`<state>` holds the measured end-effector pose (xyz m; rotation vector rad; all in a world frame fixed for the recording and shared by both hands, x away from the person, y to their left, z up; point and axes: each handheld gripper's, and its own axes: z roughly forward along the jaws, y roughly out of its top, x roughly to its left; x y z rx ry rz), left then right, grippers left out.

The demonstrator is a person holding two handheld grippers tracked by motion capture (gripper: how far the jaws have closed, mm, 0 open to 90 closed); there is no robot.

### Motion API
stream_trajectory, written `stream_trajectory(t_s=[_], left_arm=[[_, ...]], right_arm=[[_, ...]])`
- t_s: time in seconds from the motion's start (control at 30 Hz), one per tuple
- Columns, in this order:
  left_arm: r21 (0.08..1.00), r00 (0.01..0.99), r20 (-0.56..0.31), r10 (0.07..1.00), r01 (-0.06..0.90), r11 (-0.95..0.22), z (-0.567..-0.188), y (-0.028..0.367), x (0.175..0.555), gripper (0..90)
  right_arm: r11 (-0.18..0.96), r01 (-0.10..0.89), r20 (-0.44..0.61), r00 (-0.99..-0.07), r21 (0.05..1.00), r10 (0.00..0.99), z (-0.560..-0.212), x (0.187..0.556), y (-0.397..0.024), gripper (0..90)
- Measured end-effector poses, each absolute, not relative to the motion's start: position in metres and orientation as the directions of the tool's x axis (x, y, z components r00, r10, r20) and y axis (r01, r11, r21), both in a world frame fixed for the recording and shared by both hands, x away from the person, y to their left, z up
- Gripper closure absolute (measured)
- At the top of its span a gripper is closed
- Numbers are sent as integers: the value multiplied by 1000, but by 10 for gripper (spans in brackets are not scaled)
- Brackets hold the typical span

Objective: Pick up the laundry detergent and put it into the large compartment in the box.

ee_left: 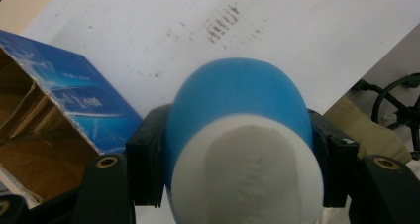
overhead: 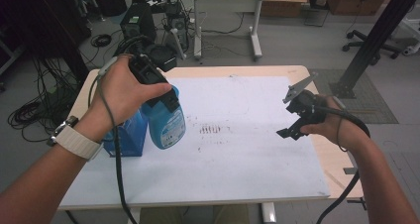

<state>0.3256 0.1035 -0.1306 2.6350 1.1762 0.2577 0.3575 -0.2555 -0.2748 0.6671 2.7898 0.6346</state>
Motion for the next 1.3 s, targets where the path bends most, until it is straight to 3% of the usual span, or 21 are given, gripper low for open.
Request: stream_trajectory(t_s=[1.3], left_arm=[[324, 478, 51, 877, 823, -467, -87, 144, 362, 373]], right_arm=[[811, 384, -92, -880, 441, 466, -278, 362, -254, 108]])
